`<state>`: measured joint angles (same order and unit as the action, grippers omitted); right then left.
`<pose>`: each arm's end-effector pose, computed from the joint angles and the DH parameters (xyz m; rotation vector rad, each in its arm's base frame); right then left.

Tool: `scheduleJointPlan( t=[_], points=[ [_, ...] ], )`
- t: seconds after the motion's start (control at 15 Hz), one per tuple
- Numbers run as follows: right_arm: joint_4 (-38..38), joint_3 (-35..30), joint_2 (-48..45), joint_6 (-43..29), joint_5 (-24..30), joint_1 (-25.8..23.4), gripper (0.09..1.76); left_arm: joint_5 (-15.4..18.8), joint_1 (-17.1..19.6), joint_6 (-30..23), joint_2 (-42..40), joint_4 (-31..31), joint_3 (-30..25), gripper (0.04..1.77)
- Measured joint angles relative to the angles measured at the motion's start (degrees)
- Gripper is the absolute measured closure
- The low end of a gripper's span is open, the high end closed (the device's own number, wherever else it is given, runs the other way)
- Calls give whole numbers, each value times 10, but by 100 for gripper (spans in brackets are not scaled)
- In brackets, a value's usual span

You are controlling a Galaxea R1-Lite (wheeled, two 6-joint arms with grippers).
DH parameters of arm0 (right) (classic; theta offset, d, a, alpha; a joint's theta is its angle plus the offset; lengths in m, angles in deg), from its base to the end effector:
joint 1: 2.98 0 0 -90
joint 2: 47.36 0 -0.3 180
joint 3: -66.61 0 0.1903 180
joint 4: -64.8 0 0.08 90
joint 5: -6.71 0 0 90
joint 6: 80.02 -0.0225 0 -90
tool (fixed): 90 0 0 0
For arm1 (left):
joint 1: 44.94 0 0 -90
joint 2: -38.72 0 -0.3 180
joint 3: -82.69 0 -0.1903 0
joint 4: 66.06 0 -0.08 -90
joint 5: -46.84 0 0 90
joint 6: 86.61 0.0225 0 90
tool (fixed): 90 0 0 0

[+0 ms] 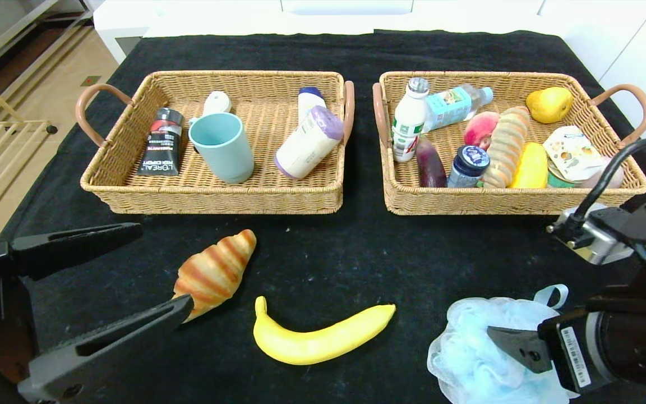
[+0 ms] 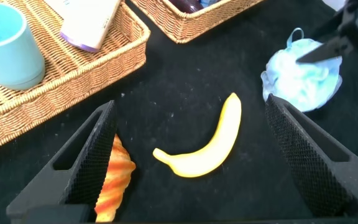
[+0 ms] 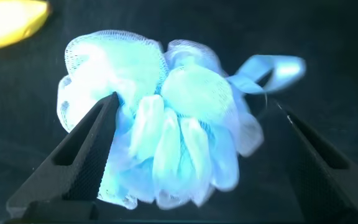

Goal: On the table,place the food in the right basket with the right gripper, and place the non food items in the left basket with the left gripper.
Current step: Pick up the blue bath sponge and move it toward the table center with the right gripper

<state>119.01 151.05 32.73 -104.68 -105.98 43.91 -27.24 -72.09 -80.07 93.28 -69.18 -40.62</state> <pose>0.1451 0.1423 0.2329 -0.0938 0.7791 0.2299 0.1020 -0.0593 0.2497 0.1104 -0.0253 -0.7519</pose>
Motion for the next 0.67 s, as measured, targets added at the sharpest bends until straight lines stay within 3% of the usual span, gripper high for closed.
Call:
scheduleJointPlan(
  t=[0.33,0.67],
  points=[
    [-59,-44,46,-10,5,15,15,0,0,0,-2,1,1,9],
    [-66,-57,71,-15,5,21,20,0,0,0,-3,1,1,9]
  ],
)
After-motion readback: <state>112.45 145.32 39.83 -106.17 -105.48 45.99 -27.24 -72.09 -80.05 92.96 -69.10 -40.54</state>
